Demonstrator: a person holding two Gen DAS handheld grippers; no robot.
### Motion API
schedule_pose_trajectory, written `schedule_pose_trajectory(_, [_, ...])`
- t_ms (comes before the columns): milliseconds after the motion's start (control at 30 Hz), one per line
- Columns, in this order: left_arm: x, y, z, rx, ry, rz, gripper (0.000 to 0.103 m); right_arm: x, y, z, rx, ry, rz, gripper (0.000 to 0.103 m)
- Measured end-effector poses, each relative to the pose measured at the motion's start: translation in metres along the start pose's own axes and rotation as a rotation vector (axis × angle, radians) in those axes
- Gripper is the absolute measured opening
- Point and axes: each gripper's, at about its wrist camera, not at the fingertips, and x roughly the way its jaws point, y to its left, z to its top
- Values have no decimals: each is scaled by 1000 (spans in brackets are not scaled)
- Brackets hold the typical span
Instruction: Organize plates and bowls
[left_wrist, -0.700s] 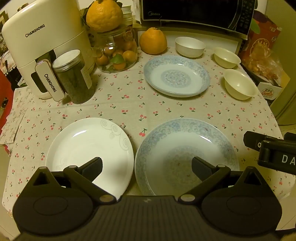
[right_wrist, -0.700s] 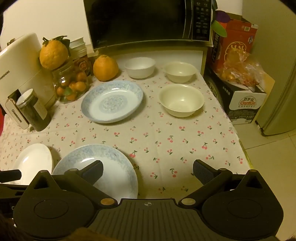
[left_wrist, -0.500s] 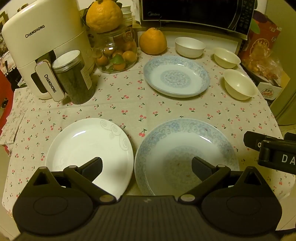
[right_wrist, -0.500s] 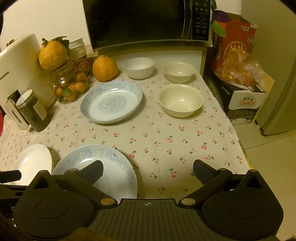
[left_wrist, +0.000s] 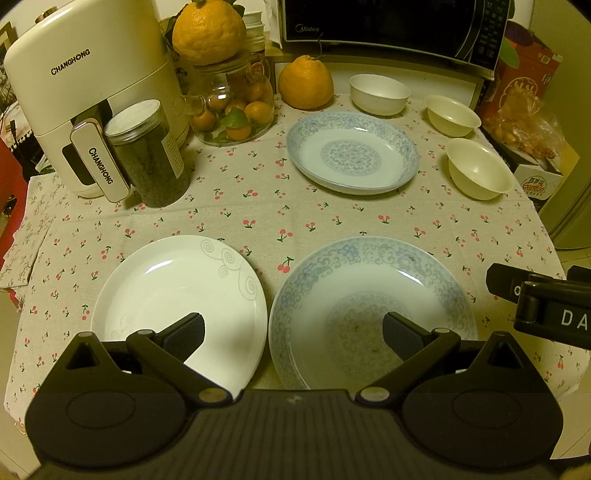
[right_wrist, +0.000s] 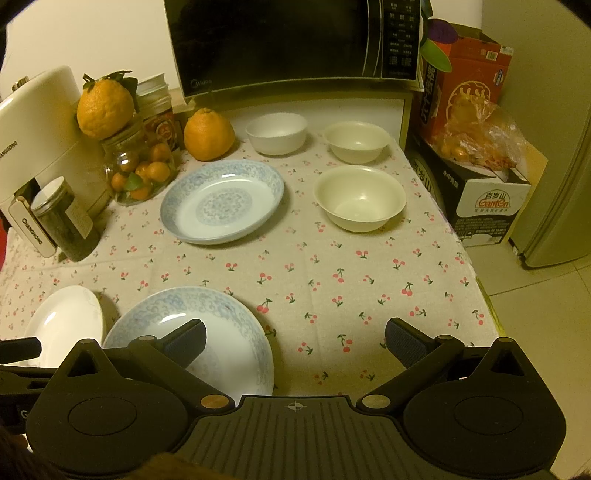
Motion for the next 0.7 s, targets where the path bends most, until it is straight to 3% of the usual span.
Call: schedule_pose_trajectory(700, [-1, -2, 4, -1, 6, -4, 103, 3, 0, -2, 5, 9, -5, 103])
